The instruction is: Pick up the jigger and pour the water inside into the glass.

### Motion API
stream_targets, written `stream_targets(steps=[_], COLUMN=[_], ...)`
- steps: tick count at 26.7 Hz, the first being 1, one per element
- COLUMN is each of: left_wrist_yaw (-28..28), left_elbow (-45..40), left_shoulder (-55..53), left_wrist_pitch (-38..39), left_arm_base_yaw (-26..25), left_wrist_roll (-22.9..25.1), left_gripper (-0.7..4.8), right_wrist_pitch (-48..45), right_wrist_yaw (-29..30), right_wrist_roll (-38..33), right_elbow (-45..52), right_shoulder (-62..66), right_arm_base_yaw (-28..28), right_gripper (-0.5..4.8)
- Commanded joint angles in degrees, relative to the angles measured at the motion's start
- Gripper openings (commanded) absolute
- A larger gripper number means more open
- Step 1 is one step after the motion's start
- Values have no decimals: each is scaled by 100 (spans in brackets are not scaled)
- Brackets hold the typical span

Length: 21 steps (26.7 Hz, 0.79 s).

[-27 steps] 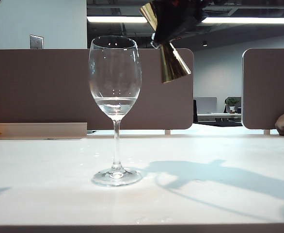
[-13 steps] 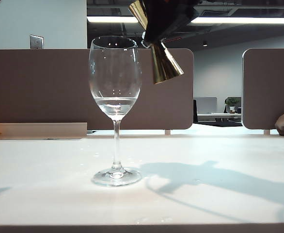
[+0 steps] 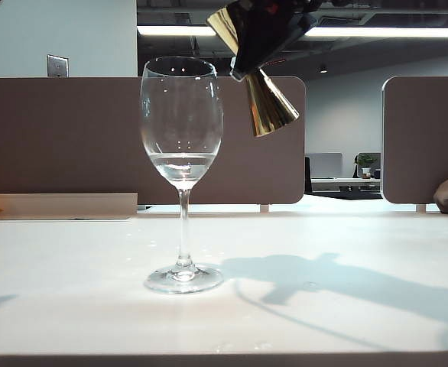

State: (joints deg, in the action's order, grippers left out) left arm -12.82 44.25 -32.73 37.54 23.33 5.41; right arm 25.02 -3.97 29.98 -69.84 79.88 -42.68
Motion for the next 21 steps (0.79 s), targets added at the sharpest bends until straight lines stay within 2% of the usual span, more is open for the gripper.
stream_targets(steps=[1, 4, 14, 21], left_wrist_yaw=[-4, -2, -2, -2], left_elbow=[20, 20, 20, 20], left_shoulder=[0, 0, 2, 2], left_wrist_pitch=[-35, -37, -35, -33], left_arm_base_yaw=[7, 7, 4, 4], left_wrist_roll=[17, 17, 15, 15], left_gripper=[-5, -5, -5, -5], right_wrist_pitch=[-83, -109, -116, -107], right_wrist_yaw=[-59, -223, -426, -715], right_wrist_roll=[199, 490, 675, 1368], right_elbow=[-39, -39, -42, -42], right_shoulder=[42, 92, 212, 232], right_arm_base_yaw=[-76, -229, -289, -295], right_gripper=[16, 16, 16, 16])
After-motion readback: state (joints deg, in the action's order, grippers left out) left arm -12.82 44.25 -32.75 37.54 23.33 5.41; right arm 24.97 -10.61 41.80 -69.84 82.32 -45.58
